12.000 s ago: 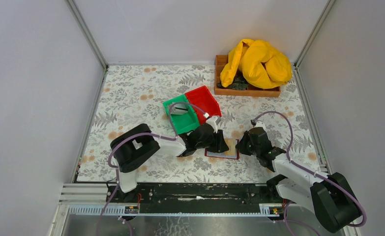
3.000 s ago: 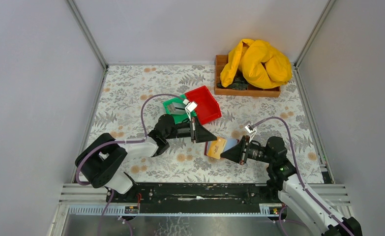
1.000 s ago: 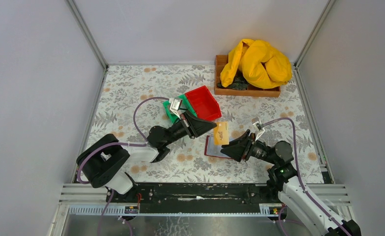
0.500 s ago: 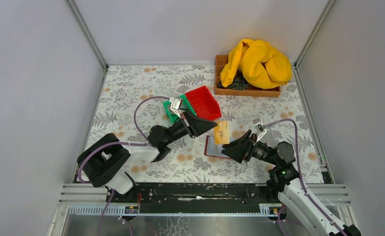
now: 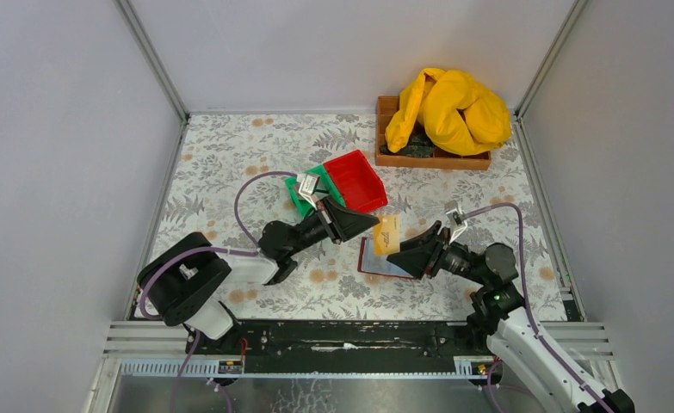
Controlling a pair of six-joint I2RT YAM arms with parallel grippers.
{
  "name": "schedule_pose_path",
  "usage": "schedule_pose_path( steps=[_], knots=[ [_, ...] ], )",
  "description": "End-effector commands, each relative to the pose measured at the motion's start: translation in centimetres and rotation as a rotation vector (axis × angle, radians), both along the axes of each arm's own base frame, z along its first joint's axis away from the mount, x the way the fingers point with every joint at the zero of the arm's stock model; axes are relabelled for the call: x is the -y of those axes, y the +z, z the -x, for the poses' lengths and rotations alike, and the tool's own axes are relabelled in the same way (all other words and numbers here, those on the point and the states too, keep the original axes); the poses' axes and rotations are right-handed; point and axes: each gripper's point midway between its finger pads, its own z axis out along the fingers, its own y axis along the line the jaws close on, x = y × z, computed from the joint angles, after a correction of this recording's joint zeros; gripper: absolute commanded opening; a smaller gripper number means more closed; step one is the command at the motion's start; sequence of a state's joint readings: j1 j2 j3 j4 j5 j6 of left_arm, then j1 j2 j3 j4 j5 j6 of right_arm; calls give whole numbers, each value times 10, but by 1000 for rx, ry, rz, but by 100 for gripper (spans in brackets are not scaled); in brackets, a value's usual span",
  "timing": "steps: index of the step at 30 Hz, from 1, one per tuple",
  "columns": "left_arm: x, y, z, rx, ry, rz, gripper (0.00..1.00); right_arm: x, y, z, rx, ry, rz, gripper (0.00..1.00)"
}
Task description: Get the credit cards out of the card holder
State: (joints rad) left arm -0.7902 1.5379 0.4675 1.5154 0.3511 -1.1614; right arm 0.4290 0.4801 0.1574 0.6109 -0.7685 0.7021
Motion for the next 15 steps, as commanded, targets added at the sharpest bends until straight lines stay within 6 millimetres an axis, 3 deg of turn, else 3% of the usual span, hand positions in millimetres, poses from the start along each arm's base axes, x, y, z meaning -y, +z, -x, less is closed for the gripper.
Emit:
schedule_pose_path(
  steps=[1, 4, 9, 13, 15],
  knots=[
    [-6, 9, 5, 47, -1, 41, 0, 1, 30, -6, 99, -26, -27, 49],
    [-6, 9, 6, 45, -3, 42, 0, 1, 26, -8, 94, -33, -21, 44],
    [-8, 11, 7, 51, -4, 45, 0, 1, 22, -8, 83, -31, -22, 4],
    [-2, 15, 15, 84, -57, 38, 0, 1, 18, -5, 70, -23, -7, 0],
    [2, 16, 22, 113, -117, 25, 9, -1, 14, -2, 53, 5, 28, 0]
  ],
)
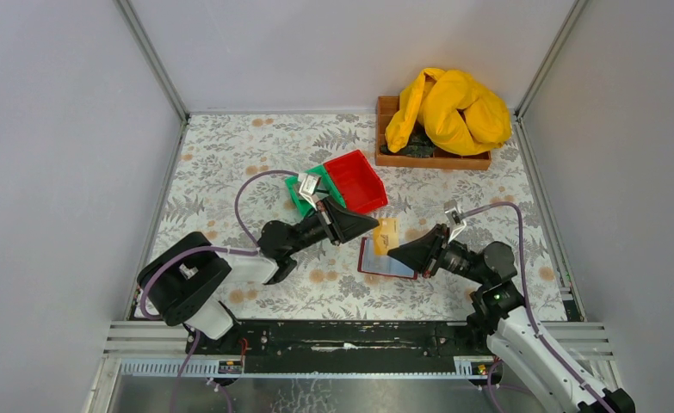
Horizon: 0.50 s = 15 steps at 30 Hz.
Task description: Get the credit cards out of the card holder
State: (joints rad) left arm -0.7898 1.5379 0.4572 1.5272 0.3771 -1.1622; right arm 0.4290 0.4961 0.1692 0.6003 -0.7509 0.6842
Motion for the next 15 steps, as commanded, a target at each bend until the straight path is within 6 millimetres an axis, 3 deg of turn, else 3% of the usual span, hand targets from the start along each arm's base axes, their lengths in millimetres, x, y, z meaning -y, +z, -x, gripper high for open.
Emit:
schedule_pose_path(
  steps=[1, 8, 15],
  knots=[
    [4, 19, 21, 120, -133, 22, 14, -1, 12, 6, 44, 42, 38, 0],
    [13, 14, 42, 217, -318, -48, 15, -1, 14, 16, 43, 83, 76, 0],
    [17, 1, 41, 289, -333, -223, 14, 1, 13, 19, 28, 86, 115, 0]
  ],
)
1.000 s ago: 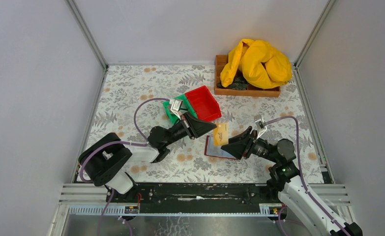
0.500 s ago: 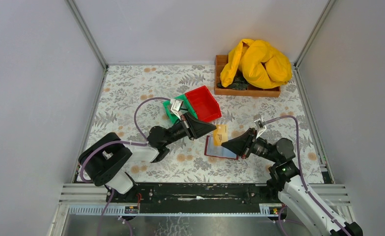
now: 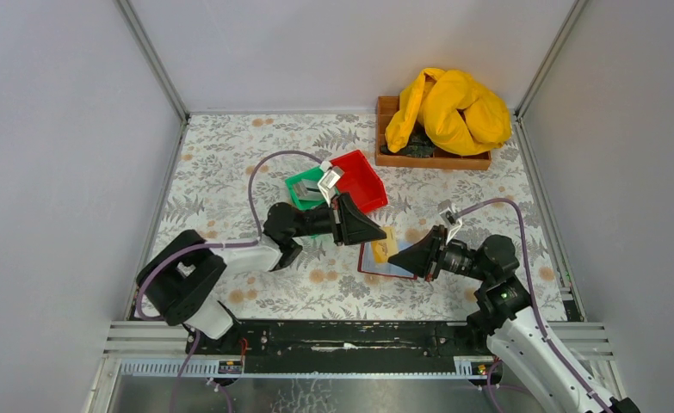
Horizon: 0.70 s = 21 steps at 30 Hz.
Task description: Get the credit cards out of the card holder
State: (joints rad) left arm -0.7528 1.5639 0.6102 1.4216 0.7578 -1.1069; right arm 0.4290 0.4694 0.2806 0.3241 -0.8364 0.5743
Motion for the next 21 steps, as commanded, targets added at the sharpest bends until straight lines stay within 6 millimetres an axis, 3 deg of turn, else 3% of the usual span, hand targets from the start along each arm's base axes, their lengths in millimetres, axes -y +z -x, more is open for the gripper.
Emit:
schedule_pose_path(
  steps=[1, 6, 9, 13, 19, 21],
  knots=[
    [-1, -6, 10, 129, -37, -132, 13, 2, 13, 3, 47, 7, 13, 0],
    [-10, -27, 3, 199, 39, -324, 10, 2, 11, 7, 30, 23, 24, 0],
    [-20, -29, 3, 228, 65, -380, 11, 1, 7, 7, 13, 34, 34, 0],
    [-26, -36, 5, 228, 45, -435, 13, -1, 4, 9, -1, 58, 38, 0],
    [-22, -41, 9, 215, -9, -424, 0, -3, 2, 10, -18, 82, 34, 0],
    [-21, -41, 9, 216, -9, -418, 0, -3, 2, 11, -24, 84, 35, 0]
  ],
)
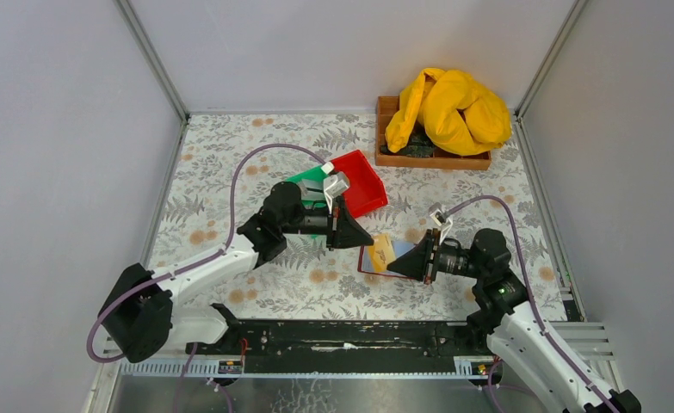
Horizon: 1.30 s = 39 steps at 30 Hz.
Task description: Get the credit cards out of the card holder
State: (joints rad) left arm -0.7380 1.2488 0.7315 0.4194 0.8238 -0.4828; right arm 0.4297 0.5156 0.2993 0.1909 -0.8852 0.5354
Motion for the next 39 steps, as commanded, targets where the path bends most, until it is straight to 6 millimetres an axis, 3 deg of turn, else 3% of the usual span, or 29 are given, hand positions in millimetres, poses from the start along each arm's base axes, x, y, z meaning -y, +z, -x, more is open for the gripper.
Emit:
schedule_pose_path(
  steps=[1, 4, 5, 6, 8, 11, 15, 22, 27, 39],
  knots=[
    [0, -6, 3, -9, -35, -19, 0, -2, 25, 2, 83, 34, -44, 0],
    [-1, -2, 1, 7, -18, -2, 0, -1, 26, -3, 92, 3, -43, 0],
    [-2, -1, 0, 12, -13, 1, 0, 0, 26, -6, 98, -22, -37, 10],
    [-3, 0, -2, 15, 1, 2, 0, 2, 26, -11, 105, -54, -29, 29],
    [-6, -1, -10, 13, 41, -3, 0, 7, 27, -21, 119, -134, -12, 49],
    [-16, -6, -39, -21, 196, -31, 0, 21, 25, -40, 134, -290, 31, 66],
    [-43, -25, -96, -59, 555, -113, 0, 43, 7, -63, 101, -476, 115, 69],
    [-108, -9, -154, -54, 1085, -67, 0, 49, -46, -79, 2, -542, 217, 68],
    [-149, -13, -178, -110, 1380, -34, 0, 50, -66, -84, -12, -552, 236, 68],
    [-177, -62, -212, -202, 1703, 45, 0, 45, -68, -85, -17, -525, 235, 67]
  ],
)
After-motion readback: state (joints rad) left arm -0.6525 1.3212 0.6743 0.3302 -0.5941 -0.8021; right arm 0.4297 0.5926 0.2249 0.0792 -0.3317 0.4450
